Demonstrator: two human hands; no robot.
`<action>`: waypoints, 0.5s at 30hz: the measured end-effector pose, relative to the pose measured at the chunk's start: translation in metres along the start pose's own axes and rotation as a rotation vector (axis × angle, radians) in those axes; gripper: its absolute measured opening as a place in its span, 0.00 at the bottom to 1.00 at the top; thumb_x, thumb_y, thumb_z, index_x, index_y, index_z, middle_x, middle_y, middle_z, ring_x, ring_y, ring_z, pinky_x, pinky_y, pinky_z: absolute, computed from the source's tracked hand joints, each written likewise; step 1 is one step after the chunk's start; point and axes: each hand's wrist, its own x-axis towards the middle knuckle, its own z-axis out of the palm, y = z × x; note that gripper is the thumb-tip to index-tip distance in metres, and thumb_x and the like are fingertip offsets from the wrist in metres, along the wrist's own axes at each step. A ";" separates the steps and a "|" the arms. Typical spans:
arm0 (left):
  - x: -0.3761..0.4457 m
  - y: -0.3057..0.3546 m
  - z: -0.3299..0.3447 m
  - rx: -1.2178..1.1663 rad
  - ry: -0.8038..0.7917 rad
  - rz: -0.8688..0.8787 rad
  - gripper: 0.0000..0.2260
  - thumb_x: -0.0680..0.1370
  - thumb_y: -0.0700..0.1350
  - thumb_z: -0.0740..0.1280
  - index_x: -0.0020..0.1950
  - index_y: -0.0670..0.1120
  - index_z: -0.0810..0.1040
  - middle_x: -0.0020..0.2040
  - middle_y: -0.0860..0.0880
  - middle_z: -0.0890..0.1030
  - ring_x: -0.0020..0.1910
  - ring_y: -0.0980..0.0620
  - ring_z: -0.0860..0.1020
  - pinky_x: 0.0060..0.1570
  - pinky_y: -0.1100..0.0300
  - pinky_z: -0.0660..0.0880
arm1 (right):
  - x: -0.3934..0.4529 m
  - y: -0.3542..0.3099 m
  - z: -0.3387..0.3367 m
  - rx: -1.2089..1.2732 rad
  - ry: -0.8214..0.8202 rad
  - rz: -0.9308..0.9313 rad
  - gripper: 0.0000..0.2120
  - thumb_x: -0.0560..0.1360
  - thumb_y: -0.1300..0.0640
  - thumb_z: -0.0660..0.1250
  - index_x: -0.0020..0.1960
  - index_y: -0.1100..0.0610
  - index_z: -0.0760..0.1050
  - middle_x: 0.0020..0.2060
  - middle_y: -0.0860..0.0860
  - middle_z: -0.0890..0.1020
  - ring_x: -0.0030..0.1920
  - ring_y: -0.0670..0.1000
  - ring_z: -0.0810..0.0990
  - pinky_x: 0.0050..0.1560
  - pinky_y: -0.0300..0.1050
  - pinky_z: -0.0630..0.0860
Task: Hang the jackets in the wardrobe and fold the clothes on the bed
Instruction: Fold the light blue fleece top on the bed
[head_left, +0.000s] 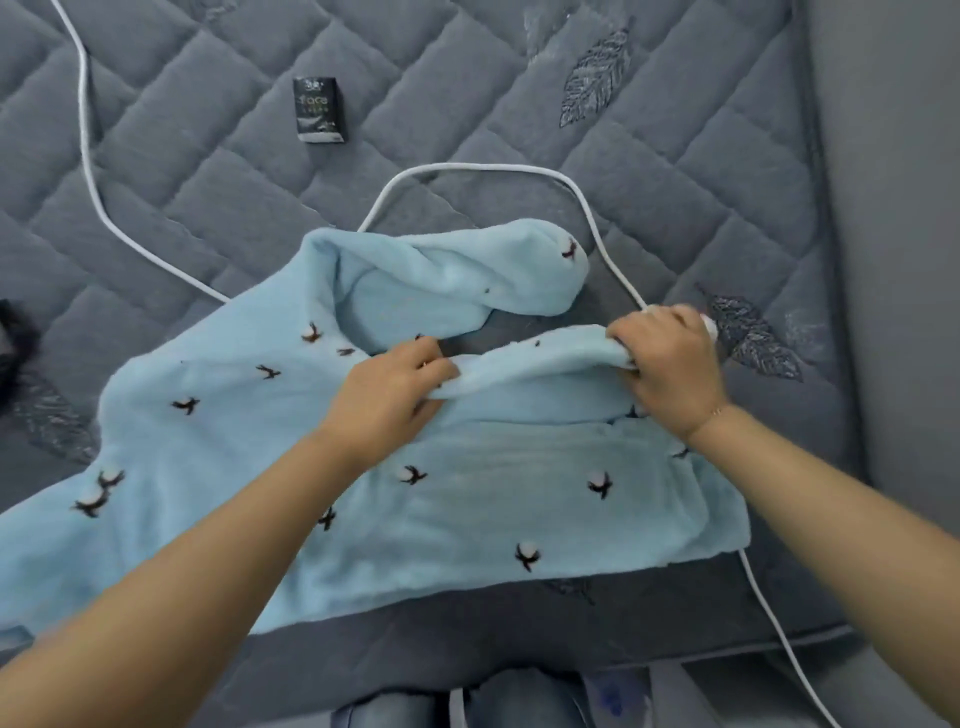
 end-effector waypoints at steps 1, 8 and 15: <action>-0.014 0.005 0.003 0.000 -0.042 0.031 0.11 0.68 0.34 0.75 0.48 0.41 0.80 0.44 0.44 0.78 0.40 0.42 0.78 0.29 0.54 0.73 | -0.022 -0.003 0.001 -0.014 -0.010 -0.014 0.11 0.63 0.66 0.64 0.43 0.58 0.77 0.35 0.54 0.77 0.37 0.58 0.75 0.42 0.52 0.63; -0.037 0.001 0.010 0.029 -0.166 -0.202 0.12 0.69 0.36 0.76 0.51 0.43 0.81 0.49 0.45 0.79 0.46 0.41 0.79 0.37 0.52 0.74 | -0.055 0.011 -0.001 -0.006 -0.098 0.022 0.11 0.65 0.67 0.72 0.44 0.56 0.77 0.42 0.52 0.79 0.45 0.57 0.79 0.49 0.49 0.63; 0.042 -0.048 -0.056 0.080 0.131 -0.369 0.06 0.77 0.47 0.69 0.51 0.47 0.83 0.48 0.48 0.81 0.51 0.42 0.78 0.38 0.54 0.68 | 0.053 0.054 -0.029 -0.150 -0.106 0.229 0.14 0.66 0.70 0.65 0.50 0.59 0.78 0.43 0.59 0.79 0.45 0.61 0.76 0.49 0.52 0.60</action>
